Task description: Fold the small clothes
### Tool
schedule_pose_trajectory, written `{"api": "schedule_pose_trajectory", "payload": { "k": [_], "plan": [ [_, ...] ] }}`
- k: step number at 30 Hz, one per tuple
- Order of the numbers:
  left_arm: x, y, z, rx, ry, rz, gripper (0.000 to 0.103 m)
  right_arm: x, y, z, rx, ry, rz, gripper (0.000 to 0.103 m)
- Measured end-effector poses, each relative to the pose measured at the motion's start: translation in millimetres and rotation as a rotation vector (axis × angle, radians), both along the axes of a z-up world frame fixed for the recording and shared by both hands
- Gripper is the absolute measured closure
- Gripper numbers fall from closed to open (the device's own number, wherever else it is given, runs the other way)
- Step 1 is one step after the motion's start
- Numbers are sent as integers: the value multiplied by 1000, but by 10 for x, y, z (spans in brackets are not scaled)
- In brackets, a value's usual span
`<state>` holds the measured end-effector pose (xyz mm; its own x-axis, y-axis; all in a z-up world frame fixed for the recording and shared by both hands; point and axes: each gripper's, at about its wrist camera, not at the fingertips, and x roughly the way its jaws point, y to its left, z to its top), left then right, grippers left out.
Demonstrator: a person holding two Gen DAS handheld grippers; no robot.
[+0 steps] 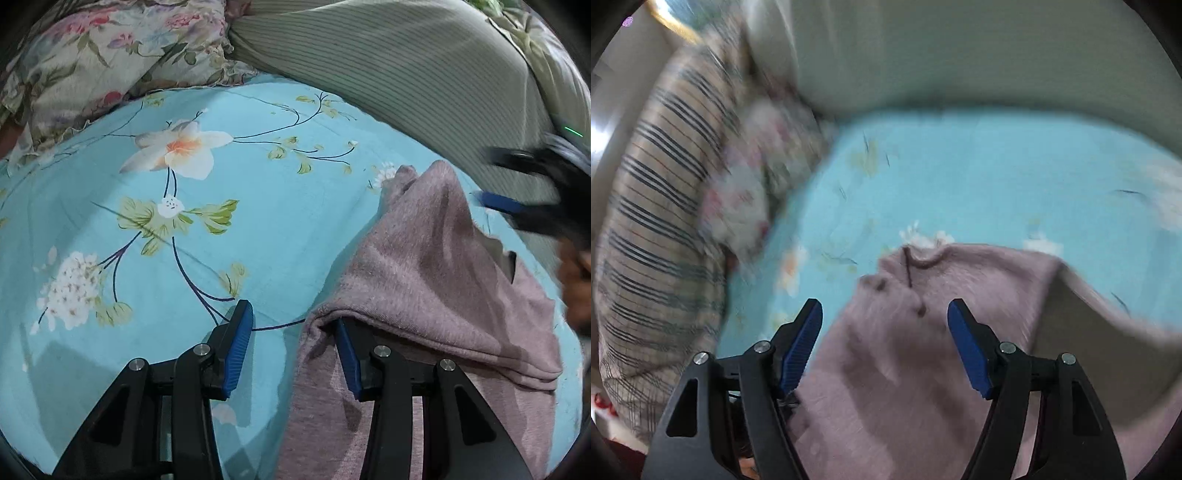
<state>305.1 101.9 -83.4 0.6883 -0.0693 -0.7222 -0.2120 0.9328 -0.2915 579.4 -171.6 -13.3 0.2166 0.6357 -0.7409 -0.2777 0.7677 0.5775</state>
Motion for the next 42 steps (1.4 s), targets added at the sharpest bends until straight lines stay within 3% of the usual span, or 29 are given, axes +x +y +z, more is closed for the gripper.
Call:
{"api": "schedule_pose_trajectory", "payload": {
  "k": [2,4,6,9,13,15,18,23,27,31,35,39,42],
  "plan": [
    [-16,8,-4,-14,-14,-3,56,120,276,-264,123,179,160,32],
    [-27,19,-13,-27,-26,-3,56,167,464,-313,165,188,228,31],
    [-27,42,-21,-47,-36,0,56,220,604,-339,302,188,251,31],
    [-59,80,-21,-75,-53,8,56,337,633,-367,476,116,126,30],
    [-127,186,-5,-134,-78,34,56,310,334,-450,561,45,-140,29],
    [-159,189,29,-145,-67,10,56,244,199,-356,524,-7,-222,29],
    [-251,137,76,-127,-20,-52,57,-23,9,-83,384,-118,-261,29],
    [-336,99,309,-93,-34,-118,57,-864,-619,194,271,-237,-340,29],
    [-62,8,527,-46,-47,-141,56,-1568,-1108,208,127,-284,-492,29],
    [349,-163,558,0,-37,-188,53,-2359,-1792,67,12,-276,-704,32],
    [672,-334,300,174,74,-177,53,-3017,-2381,6,-129,-272,-889,38],
    [614,-378,200,228,79,-197,51,-3138,-2620,-114,-192,-217,-926,54],
    [574,-396,251,252,71,-197,50,-2979,-2527,-175,-205,-202,-885,56]
  ]
}}
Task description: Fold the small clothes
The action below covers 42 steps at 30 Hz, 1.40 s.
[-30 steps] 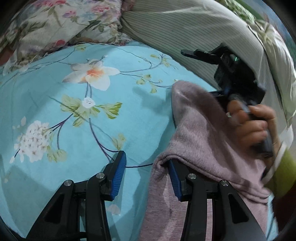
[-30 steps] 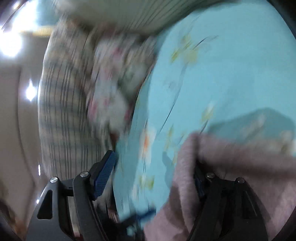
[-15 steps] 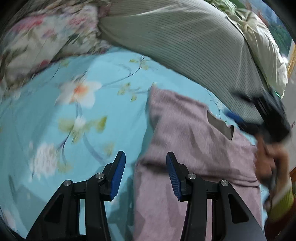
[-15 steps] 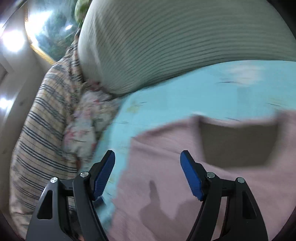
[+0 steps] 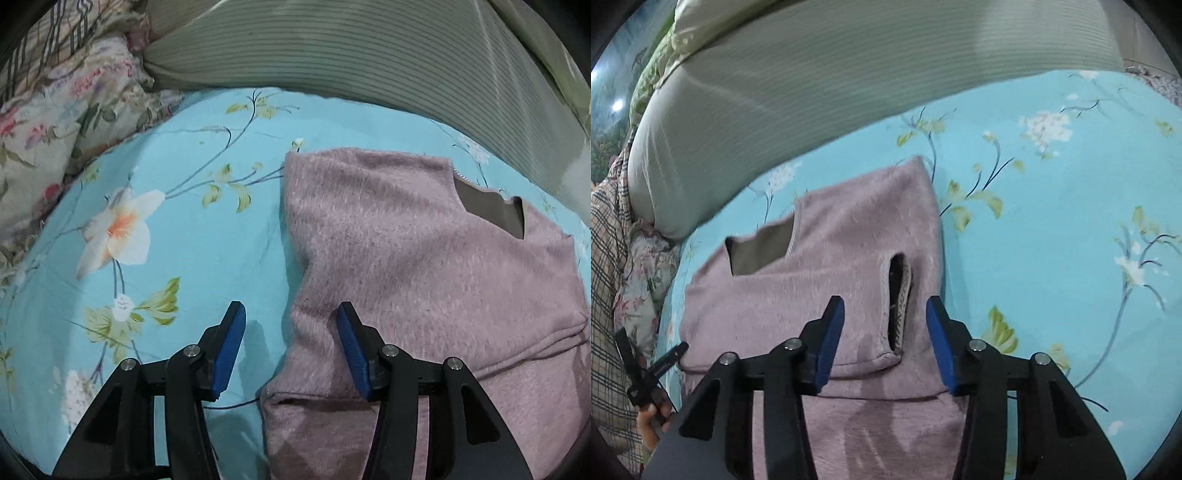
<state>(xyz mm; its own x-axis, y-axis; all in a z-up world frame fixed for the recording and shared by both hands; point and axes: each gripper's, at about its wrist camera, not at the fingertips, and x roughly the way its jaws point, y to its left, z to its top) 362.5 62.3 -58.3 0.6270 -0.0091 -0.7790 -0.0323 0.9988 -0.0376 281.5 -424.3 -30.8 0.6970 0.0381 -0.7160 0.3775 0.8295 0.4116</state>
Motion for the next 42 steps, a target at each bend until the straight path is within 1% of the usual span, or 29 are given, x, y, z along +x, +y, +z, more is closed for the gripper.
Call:
{"api": "schedule_pose_trajectory", "payload": {
  "k": [2,3,4,5,6,9,10,11,12,14,15,16,18,19,20,21,22,23,24,26,27,28,29,32,33,34,36,38,42],
  "plan": [
    [-4,17,6,0,7,8,50,104,48,-62,-36,40,19,57],
    [-23,29,6,-1,10,11,50,162,74,-106,-47,58,30,65],
    [-44,21,17,0,11,15,50,208,99,-155,-41,72,46,94],
    [-49,18,20,3,13,16,49,223,93,-167,-37,79,45,94],
    [-55,8,26,10,14,16,49,153,98,-140,-44,61,40,94],
    [-95,-18,56,44,12,5,49,-98,61,173,-86,-60,-10,95],
    [-109,-24,65,51,11,1,49,-144,42,211,-95,-69,-27,95],
    [-124,-38,66,65,6,-5,47,-157,18,207,-103,-58,-36,95],
    [-122,-59,47,76,9,-10,44,-93,-1,95,-89,2,-9,95],
    [-111,-90,-7,91,19,-14,44,-8,-9,-136,-39,102,9,94],
    [-112,-97,-24,97,15,-8,44,-15,-3,-169,-35,115,1,94],
    [-112,-95,-26,94,13,-7,44,-72,12,-133,-54,97,-22,94],
    [-118,-68,-20,80,13,-5,44,-205,66,36,-137,59,-95,94],
    [-123,-53,-20,76,13,-6,44,-260,115,136,-163,17,-112,94],
    [-126,-44,-24,74,14,-6,44,-280,186,217,-163,-31,-92,94],
    [-123,-41,-28,73,15,-7,44,-256,239,239,-151,-48,-54,94],
    [-121,-47,-29,76,16,-7,44,-179,294,223,-127,-39,3,93],
    [-114,-59,-30,83,17,-7,44,-99,338,166,-112,-10,42,93],
    [-109,-72,-28,90,18,-7,44,-3,374,68,-115,42,73,94],
    [-107,-89,-27,103,18,-8,44,128,348,-200,-132,167,77,94],
    [-115,-85,-21,104,21,-8,44,88,287,-246,-104,160,73,95],
    [-129,-72,-10,101,24,-9,44,11,216,-225,-70,134,58,95],
    [-157,-55,7,99,26,-9,44,-55,185,-179,-57,129,38,95],
    [-313,13,71,109,33,-13,42,-402,229,104,-56,43,27,90],
    [-382,38,87,103,37,-15,41,-484,252,158,-49,28,36,81],
    [-484,73,105,87,44,-18,39,-611,274,217,-41,11,44,68],
    [-715,133,125,39,60,-29,38,-858,325,306,-44,-15,56,58],
    [-1003,170,136,-2,68,-52,37,-1097,361,340,-32,-27,77,58],
    [-1571,196,134,-46,77,-95,37,-1545,467,259,6,-29,97,58]
  ]
}}
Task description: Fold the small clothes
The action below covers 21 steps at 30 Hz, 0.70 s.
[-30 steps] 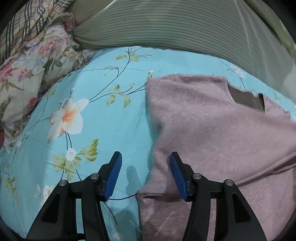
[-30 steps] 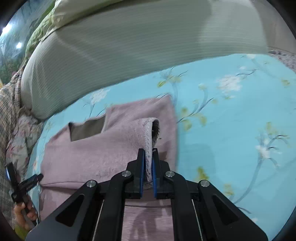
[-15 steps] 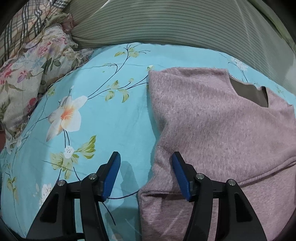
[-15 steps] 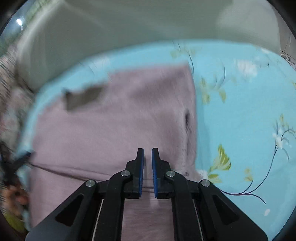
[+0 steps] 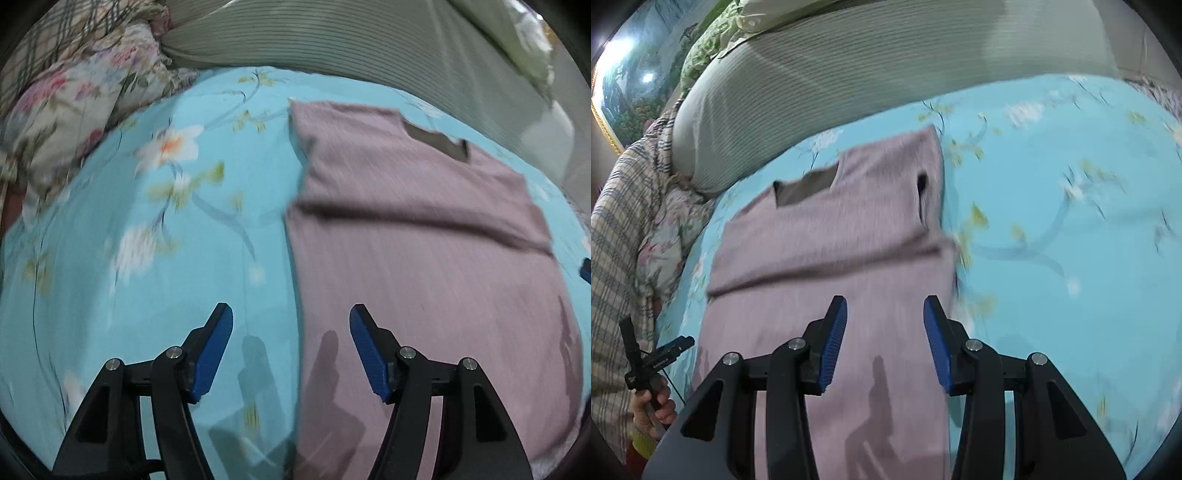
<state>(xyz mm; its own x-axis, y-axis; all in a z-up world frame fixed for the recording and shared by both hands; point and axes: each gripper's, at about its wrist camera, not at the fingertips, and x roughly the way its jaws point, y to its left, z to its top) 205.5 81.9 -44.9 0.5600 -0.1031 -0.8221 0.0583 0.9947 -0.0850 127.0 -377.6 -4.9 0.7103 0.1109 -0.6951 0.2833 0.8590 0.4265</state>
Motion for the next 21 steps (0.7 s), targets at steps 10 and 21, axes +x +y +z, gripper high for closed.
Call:
{"api": "schedule_pose_trajectory", "payload": {
  "k": [10,21],
  "plan": [
    [-1314,76,-243,1,53,-111,36,-1058,332,-422,23,58,109,58],
    [-1915,15,-426,-152,127,-303,44,-1922,386,-603,136,63,288,58]
  ]
}}
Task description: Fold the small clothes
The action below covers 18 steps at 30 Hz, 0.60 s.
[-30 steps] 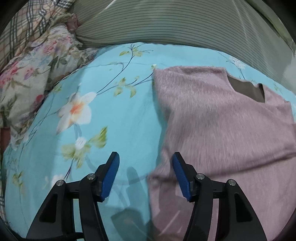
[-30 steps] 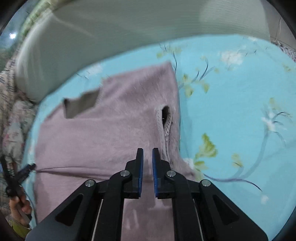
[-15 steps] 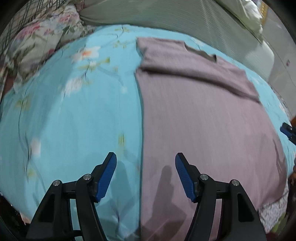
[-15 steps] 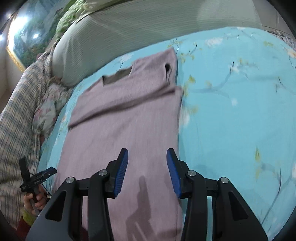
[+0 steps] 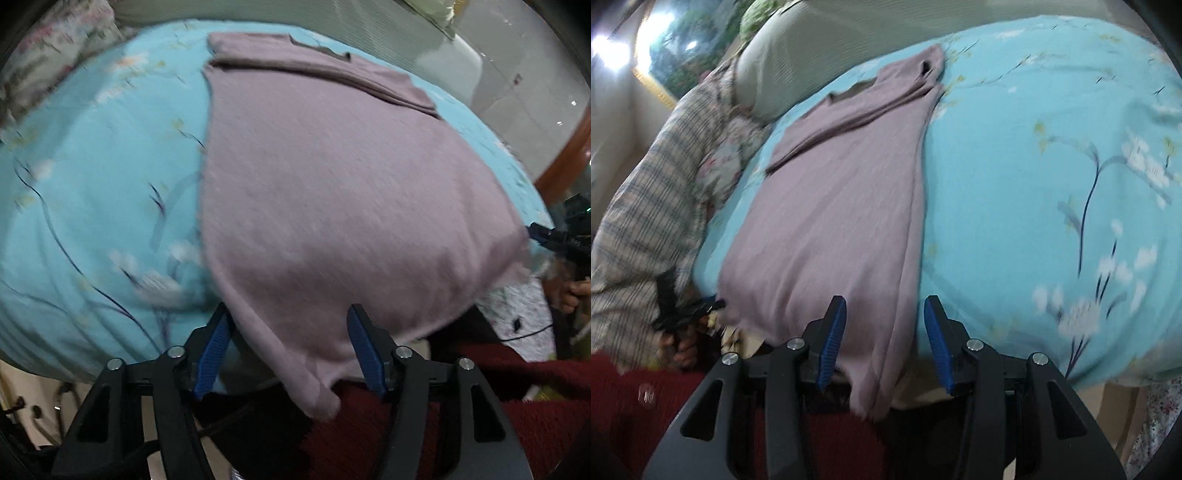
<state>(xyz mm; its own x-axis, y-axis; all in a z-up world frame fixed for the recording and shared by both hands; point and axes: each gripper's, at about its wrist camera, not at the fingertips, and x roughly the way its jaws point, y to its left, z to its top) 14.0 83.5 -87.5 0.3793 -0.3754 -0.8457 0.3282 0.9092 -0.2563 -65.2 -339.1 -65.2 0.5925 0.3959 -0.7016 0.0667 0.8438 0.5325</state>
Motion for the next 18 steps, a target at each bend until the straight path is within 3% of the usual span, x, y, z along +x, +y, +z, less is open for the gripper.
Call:
{"api": "schedule_pose_trajectory", "payload": {
  "k": [3,9,11,12,13,15,18],
  "plan": [
    [-42,-26,-68,-2,11,-18,48,-71,75,-140,38,27,59,58],
    [-24,21,-103,-88,31,-51,48,31,203,-321,109,19,91,58],
    [18,41,-96,-92,27,-65,56,62,258,-319,129,-12,102,60],
    [24,62,-106,-91,25,-70,69,74,266,-318,124,-17,96,74],
    [37,67,-106,-91,23,-74,83,73,258,-322,122,-15,90,95],
    [59,95,-118,-90,23,-83,95,49,243,-315,119,-18,88,97],
    [-16,127,-59,-94,-7,-100,99,-36,265,-233,142,-53,111,97]
  ]
}}
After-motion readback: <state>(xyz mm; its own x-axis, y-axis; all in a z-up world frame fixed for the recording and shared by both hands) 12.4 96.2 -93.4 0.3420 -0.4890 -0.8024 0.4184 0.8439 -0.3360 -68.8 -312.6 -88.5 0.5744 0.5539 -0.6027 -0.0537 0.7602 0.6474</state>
